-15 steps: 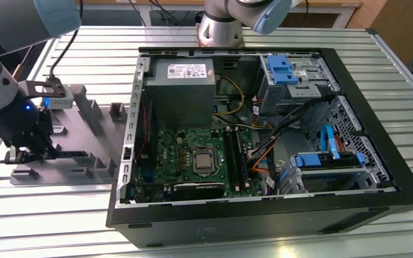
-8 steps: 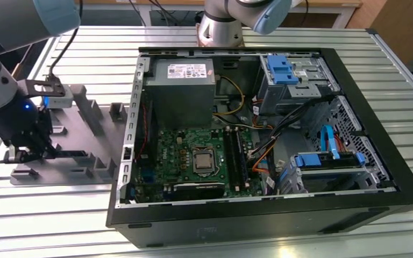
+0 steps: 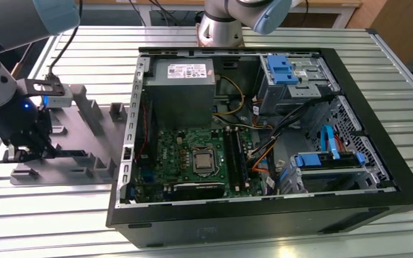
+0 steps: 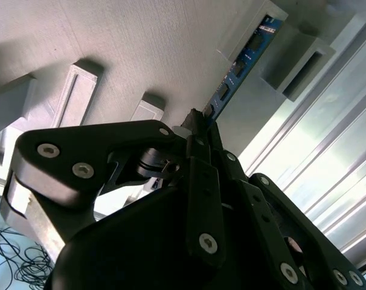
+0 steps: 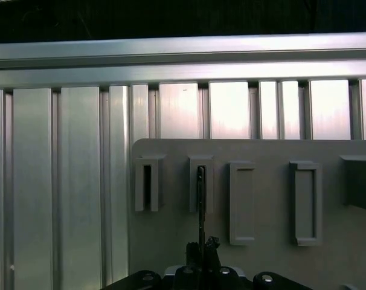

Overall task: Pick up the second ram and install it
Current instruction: 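Pick up the second ram and move it above second insertion slot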

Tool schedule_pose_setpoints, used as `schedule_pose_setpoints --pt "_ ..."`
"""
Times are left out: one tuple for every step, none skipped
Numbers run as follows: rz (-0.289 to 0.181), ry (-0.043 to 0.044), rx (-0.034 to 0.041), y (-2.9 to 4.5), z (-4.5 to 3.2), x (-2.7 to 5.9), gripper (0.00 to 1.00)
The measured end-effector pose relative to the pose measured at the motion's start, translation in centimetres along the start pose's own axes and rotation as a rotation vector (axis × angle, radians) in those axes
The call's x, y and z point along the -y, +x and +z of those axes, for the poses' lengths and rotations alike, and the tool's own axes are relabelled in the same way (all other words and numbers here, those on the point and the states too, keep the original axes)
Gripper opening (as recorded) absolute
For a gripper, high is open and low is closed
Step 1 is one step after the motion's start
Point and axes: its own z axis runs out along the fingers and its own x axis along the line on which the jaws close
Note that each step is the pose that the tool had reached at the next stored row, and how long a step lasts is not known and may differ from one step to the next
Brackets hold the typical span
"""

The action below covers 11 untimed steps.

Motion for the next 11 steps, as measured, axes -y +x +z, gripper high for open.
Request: schedule_pose_setpoints --pt "0.0 0.0 0.0001 0.0 -0.01 0.0 0.14" --pt "0.0 0.0 0.0001 0.0 -0.03 0.0 0.14" --pt "0.0 0.0 0.0001 0.0 -0.05 0.0 0.14" --pt "0.0 0.0 0.0 0.0 -0.07 0.0 0.14" --pt "0.0 0.0 0.0001 0.0 -0.08 0.0 0.14" --pt "0.0 0.0 0.0 -0.02 -1.21 0.0 0.14" --pt "0.0 0.0 0.0001 -0.23 -2.2 0.0 0.14" --pt "0.0 0.0 0.0 -0.23 -2.21 0.0 0.14" --pt "0.0 -0.0001 0.0 -0.23 -2.22 0.0 0.14" --pt "0.0 -0.0001 -0.0001 -0.23 -2.26 0.0 0.14" --pt "0.0 -0.0001 -0.0001 -0.23 -2.28 0.0 0.14"
